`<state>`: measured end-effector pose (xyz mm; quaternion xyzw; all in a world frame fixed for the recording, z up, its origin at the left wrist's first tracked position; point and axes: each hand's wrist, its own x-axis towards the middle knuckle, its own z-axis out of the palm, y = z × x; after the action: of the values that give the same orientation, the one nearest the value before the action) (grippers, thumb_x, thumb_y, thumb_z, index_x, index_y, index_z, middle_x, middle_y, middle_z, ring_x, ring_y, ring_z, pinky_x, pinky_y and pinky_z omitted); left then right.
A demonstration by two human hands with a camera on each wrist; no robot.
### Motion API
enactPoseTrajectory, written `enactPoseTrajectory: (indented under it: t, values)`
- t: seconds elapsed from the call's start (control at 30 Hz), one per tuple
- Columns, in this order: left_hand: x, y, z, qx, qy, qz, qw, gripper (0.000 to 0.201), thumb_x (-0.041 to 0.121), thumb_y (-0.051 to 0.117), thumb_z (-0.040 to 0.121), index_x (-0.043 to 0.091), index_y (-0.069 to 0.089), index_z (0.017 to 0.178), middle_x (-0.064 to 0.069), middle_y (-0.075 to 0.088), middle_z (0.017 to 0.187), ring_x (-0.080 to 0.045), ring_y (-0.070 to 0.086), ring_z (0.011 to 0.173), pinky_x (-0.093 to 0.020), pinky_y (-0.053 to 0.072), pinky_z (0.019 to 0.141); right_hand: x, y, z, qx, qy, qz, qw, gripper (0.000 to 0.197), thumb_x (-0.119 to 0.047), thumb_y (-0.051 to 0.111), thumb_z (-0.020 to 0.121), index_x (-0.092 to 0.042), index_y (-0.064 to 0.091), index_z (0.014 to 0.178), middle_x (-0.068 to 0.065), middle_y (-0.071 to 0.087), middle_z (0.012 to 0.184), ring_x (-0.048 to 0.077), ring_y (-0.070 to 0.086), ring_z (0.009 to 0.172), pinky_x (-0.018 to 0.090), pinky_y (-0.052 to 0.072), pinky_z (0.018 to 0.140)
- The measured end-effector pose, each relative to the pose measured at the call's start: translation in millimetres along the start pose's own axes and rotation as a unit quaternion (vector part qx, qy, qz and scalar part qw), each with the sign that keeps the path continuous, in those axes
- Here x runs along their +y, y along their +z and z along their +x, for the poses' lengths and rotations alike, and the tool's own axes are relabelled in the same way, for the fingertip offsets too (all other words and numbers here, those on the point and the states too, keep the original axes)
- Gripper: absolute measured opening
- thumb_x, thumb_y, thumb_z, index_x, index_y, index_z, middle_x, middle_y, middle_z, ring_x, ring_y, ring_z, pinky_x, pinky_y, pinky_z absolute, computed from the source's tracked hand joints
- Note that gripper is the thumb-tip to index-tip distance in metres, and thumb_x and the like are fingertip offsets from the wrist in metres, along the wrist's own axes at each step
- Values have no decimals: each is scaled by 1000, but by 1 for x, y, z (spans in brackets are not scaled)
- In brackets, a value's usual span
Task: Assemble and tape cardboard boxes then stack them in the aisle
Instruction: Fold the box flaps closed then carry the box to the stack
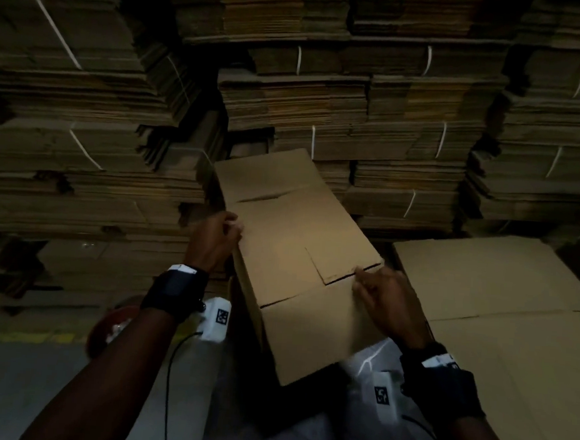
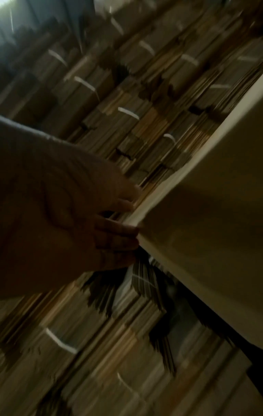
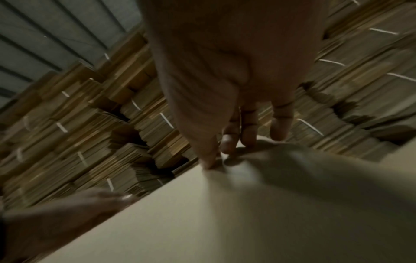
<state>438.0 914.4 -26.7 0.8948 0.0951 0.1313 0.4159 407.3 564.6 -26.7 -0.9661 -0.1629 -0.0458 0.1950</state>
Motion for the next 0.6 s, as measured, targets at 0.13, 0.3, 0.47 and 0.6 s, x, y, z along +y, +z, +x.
enactPoseTrajectory:
  t: [0.13, 0.3, 0.47, 0.6]
  values:
    - [25, 15, -23, -134, 169, 152, 964, 64, 64, 39, 88, 19, 65, 125, -7, 61, 128, -26, 51, 123, -49, 43, 103, -18, -7, -4, -9, -15, -50, 999, 25, -49, 65, 94, -37, 77, 112, -3, 66, 104, 24, 55, 101, 37, 41, 80]
    - [43, 34, -43, -266, 193, 295, 897, 61, 76, 25, 90, 54, 32, 147, 3, 18, 162, -24, 3, 151, -71, 7, 112, -32, -16, 2, -51, -10, -51, 997, 20, -55, 66, 91, -43, 73, 106, -11, 54, 112, 15, 44, 116, 38, 31, 92]
    - [52, 32, -38, -274, 210, 315, 884, 59, 78, 18, 89, 55, 50, 132, 2, 22, 161, -26, 3, 150, -65, 14, 110, -31, -26, 16, -121, 4, -37, 992, 46, -60, 66, 89, -46, 57, 133, -7, 49, 124, 17, 40, 123, 31, 27, 89]
    - [60, 20, -35, -214, 235, 247, 916, 70, 76, 11, 85, 49, 58, 129, 3, 32, 155, -21, 12, 147, -58, 20, 110, -42, -33, 29, -114, -15, -35, 993, 46, -61, 53, 96, -43, 55, 139, -1, 49, 136, 20, 36, 130, 30, 19, 86]
